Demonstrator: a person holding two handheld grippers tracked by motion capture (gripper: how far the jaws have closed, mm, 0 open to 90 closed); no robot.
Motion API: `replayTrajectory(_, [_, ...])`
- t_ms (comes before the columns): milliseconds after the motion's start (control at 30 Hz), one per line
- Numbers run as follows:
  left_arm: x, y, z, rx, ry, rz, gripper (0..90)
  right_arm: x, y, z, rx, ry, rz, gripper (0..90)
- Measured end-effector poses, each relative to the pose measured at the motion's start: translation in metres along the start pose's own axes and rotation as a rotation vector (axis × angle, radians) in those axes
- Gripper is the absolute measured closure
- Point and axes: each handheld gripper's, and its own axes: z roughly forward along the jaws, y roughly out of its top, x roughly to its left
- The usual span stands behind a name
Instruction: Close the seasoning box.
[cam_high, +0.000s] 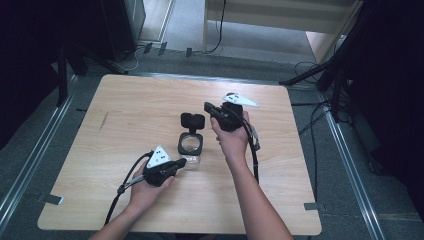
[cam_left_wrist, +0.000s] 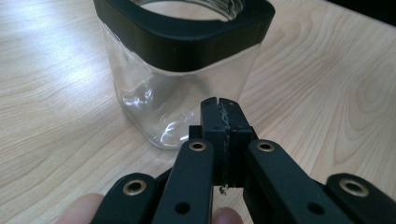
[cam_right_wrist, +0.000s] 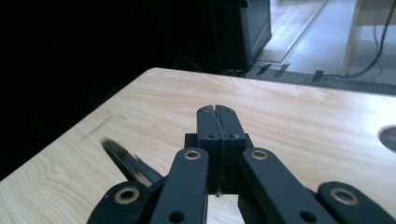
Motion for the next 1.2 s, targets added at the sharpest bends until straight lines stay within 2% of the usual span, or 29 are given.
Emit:
replayTrajectory(33, [0.002,0.000,0.001,-0.001,0.001,-0.022,90.0,0.006,0.004,0.003,-0.006,0.016,-0.009,90.0])
replayTrajectory(100, [0.002,0.000,0.002,-0.006,0.002,-0.027,90.0,0.010,0.006,0.005,-0.004,0.025,-0.018,90.0])
replayTrajectory(133, [0.002,0.000,0.002,-0.007,0.003,-0.028,90.0,0.018,0.005,0.006,0.020,0.030,-0.045,90.0])
replayTrajectory(167, [0.001,0.000,0.003,-0.006,0.001,-0.026,90.0,0.018,0.005,0.006,0.020,0.030,-0.045,90.0])
replayTrajectory(233, [-0.001,0.000,0.003,-0.004,-0.003,-0.015,90.0,0.025,0.001,0.005,0.048,0.025,-0.090,90.0])
replayTrajectory(400, [0.000,0.000,0.004,-0.010,-0.003,-0.029,90.0,0.031,-0.005,-0.002,0.052,0.041,-0.092,90.0])
replayTrajectory(533, [0.000,0.000,0.005,-0.014,0.001,-0.029,90.0,0.041,-0.022,-0.008,0.091,0.045,-0.142,90.0])
replayTrajectory(633, [-0.001,0.000,0.005,-0.013,0.006,-0.028,90.0,0.048,-0.045,-0.015,0.113,0.052,-0.170,90.0])
replayTrajectory(667, [-0.001,0.001,0.005,-0.015,0.010,-0.028,90.0,0.052,-0.060,-0.015,0.141,0.035,-0.205,90.0])
replayTrajectory(700, [-0.001,0.001,0.005,-0.015,0.010,-0.028,90.0,0.052,-0.060,-0.015,0.141,0.035,-0.205,90.0])
replayTrajectory(767, [-0.002,0.001,0.005,-0.015,0.015,-0.027,90.0,0.054,-0.073,-0.013,0.173,0.034,-0.210,90.0])
replayTrajectory(800, [-0.002,0.001,0.005,-0.016,0.017,-0.023,90.0,0.054,-0.077,-0.013,0.156,0.037,-0.216,90.0])
replayTrajectory(867, [-0.001,0.001,0.005,-0.016,0.015,-0.025,90.0,0.054,-0.077,-0.013,0.156,0.037,-0.208,90.0])
replayTrajectory(1033, [0.001,0.000,0.002,-0.032,0.010,-0.031,90.0,0.050,-0.069,-0.019,0.108,0.028,-0.195,88.5])
replayTrajectory(1100, [0.004,-0.002,-0.001,-0.056,0.000,-0.042,86.8,0.047,-0.066,-0.025,0.079,0.013,-0.184,75.4])
replayTrajectory(1200, [0.008,-0.004,-0.008,-0.091,-0.046,-0.065,74.9,0.039,-0.061,-0.034,0.058,-0.017,-0.166,50.0])
